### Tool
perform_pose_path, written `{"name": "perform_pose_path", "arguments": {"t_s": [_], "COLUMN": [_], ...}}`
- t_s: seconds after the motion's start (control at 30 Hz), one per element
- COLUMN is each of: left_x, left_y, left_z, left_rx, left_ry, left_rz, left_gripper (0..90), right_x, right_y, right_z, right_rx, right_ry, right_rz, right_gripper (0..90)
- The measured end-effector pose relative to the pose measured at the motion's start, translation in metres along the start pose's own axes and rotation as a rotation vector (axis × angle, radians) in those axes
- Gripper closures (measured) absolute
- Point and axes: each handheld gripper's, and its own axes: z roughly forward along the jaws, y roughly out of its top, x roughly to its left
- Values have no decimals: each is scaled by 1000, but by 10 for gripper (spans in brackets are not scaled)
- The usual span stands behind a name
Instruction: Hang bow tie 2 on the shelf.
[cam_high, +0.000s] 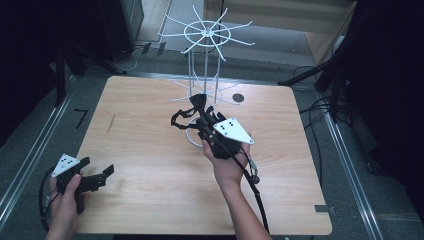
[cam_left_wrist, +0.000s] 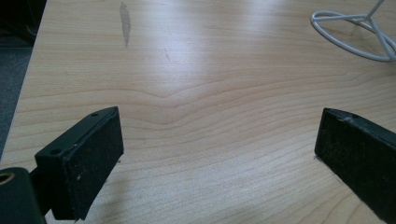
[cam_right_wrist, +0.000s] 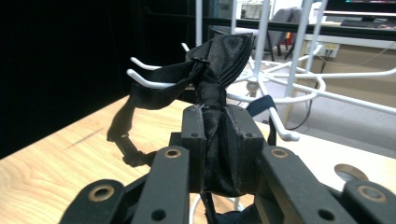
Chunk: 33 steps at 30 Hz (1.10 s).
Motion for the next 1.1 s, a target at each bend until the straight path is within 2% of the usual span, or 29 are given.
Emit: {"name": "perform_pose_path", "arguments": {"t_s": [0.1,0.43,0.63,0.87,1.1], "left_x": [0,0,0,0,0], "left_y": [0,0,0,0,0], "left_z": [0,0,0,0,0], "left_rx": [-1,1,0,-1,0], "left_ry": [-1,-2,-3,-4,-4], "left_rz": [-1,2,1,0,0], "left_gripper": [15,15,15,15,15], "right_x": [-2,-7,-7,-8,-13], "right_y": [-3,-15,-20,-25,-28], "right_z": [0,0,0,-2,-6], "right_rx": [-1,26,46,46,27], "right_ry": [-15,-1,8,56,101], "right_rz": [2,16,13,29,76], "right_gripper": [748,619,581,484,393]}}
